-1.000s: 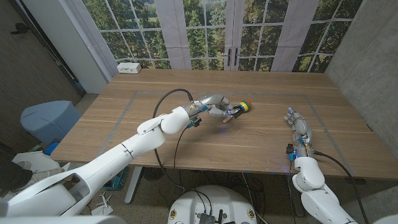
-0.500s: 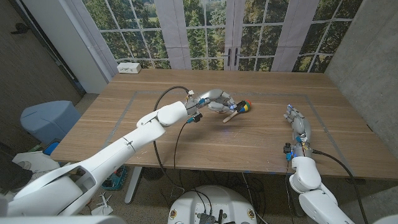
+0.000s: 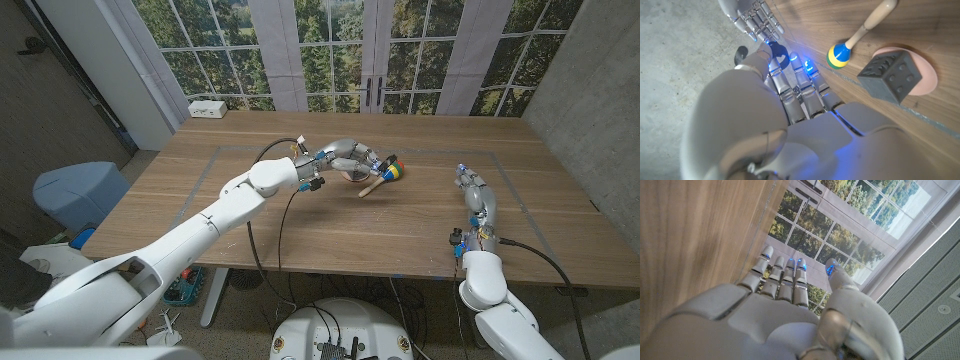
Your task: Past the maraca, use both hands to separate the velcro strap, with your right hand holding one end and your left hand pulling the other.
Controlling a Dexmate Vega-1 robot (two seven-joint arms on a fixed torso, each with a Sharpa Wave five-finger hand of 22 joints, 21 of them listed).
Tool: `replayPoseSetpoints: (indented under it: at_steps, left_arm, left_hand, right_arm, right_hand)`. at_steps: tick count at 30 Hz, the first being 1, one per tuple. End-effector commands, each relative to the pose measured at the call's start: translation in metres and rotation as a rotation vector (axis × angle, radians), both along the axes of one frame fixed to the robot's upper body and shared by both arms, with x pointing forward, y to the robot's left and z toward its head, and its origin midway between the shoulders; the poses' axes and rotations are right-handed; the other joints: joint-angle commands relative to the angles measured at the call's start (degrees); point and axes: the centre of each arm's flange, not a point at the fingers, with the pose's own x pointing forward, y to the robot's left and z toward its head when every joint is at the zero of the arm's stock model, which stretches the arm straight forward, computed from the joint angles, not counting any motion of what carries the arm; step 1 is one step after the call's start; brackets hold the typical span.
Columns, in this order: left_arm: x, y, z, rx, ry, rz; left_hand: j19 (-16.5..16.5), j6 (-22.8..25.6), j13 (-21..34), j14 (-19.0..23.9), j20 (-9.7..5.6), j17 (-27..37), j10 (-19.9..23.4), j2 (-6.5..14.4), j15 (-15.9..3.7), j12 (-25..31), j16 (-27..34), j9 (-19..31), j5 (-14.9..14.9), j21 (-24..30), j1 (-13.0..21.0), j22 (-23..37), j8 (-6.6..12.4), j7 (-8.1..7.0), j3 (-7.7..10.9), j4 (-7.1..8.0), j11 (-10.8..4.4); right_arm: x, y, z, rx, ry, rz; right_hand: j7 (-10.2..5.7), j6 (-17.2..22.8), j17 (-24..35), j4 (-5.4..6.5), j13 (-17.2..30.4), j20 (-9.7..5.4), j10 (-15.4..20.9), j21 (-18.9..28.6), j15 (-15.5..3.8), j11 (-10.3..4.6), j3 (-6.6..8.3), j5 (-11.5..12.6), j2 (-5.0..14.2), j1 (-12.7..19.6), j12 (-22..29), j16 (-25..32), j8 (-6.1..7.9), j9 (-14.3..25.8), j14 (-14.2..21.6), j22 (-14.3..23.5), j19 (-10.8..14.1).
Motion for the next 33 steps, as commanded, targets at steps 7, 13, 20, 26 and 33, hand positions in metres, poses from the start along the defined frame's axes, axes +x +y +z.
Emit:
replayPoseSetpoints:
  at_steps: [7, 13, 20, 26, 33]
  left_arm:
    - [0.01, -0.01, 0.005, -0.014, 0.169, -0.157]
    - [0.009, -0.015, 0.009, -0.013, 0.149, -0.174]
    - [0.006, -0.02, 0.016, -0.012, 0.099, -0.173]
    - [0.004, -0.025, 0.017, -0.012, 0.071, -0.17]
    - [0.0, -0.03, 0.018, -0.005, 0.057, -0.179]
  left_hand:
    - [-1.01, -0.34, 7.05, -0.15, 0.8, 0.37, 0.84, 1.19, -9.89, 0.09, -0.59, 0.84, 0.42, 0.23, 1.59, 0.11, 0.64, -0.29, -0.08, 0.18, -1.46]
    - [-1.35, -0.46, 7.63, 1.84, 0.85, 1.24, 0.63, 1.74, -9.92, -0.03, 0.63, 1.02, 0.42, 0.5, 1.38, 0.09, 0.62, -0.55, -0.48, 0.44, -1.47]
    - [-1.83, 0.12, 8.18, 3.79, 0.65, 2.81, 0.02, 1.85, -9.93, -0.45, 2.23, 0.5, 0.25, 0.98, 1.63, 0.15, 0.45, -2.29, -1.1, 0.26, -1.37]
    - [-1.07, 0.35, 7.97, 4.75, -0.42, 4.6, -0.25, 2.0, -9.89, -1.17, 3.62, -0.02, -0.24, 2.18, 1.72, 0.52, 0.17, -3.42, -1.79, 0.36, -1.27]
    - [-0.54, 0.84, 7.58, 5.07, -1.14, 6.44, -0.33, 2.03, -9.9, -1.81, 4.76, -0.49, -0.8, 3.53, 1.96, 1.11, 0.02, -3.78, -2.43, 0.35, -1.31]
  right_arm:
    - [-0.013, 0.023, 0.011, -0.089, -0.022, -0.043]
    - [-0.016, 0.028, 0.013, -0.11, -0.028, -0.044]
    - [-0.02, 0.033, 0.015, -0.151, -0.031, -0.02]
    - [-0.023, 0.036, 0.018, -0.161, -0.036, -0.02]
    - [-0.026, 0.039, 0.019, -0.173, -0.046, -0.038]
  right_hand:
    - [-0.13, 1.35, 0.24, -0.43, 0.41, 0.31, 0.69, -0.1, -0.63, -0.39, 0.08, 0.45, -0.67, 1.97, 0.26, 0.25, 0.63, 0.25, -0.08, 0.2, 0.64]
    - [-0.2, 1.49, 0.34, -0.39, 0.53, 0.57, 0.76, -0.18, -0.71, -0.44, -0.09, 0.48, -1.29, 2.7, 0.29, 0.23, 0.66, 0.27, -0.38, 0.22, 0.64]
    - [-0.09, 1.76, 0.45, -0.21, 0.67, 0.82, 0.96, -0.31, -0.6, -0.45, -0.41, 0.4, -1.94, 3.16, 0.37, 0.2, 0.72, 0.29, -0.7, 0.24, 0.54]
    - [-0.19, 2.39, 0.62, 0.18, 0.93, 0.98, 1.56, -0.45, -0.87, -0.5, -1.05, 0.12, -2.67, 3.21, 0.68, 0.41, 0.9, 0.32, -0.55, 0.26, 0.46]
    - [-0.76, 3.77, 1.25, 0.68, 1.76, 0.65, 3.11, -0.47, -1.87, -1.03, -1.97, -0.3, -2.95, 3.67, 1.57, 1.55, 1.29, 0.42, 1.01, 0.34, 0.93]
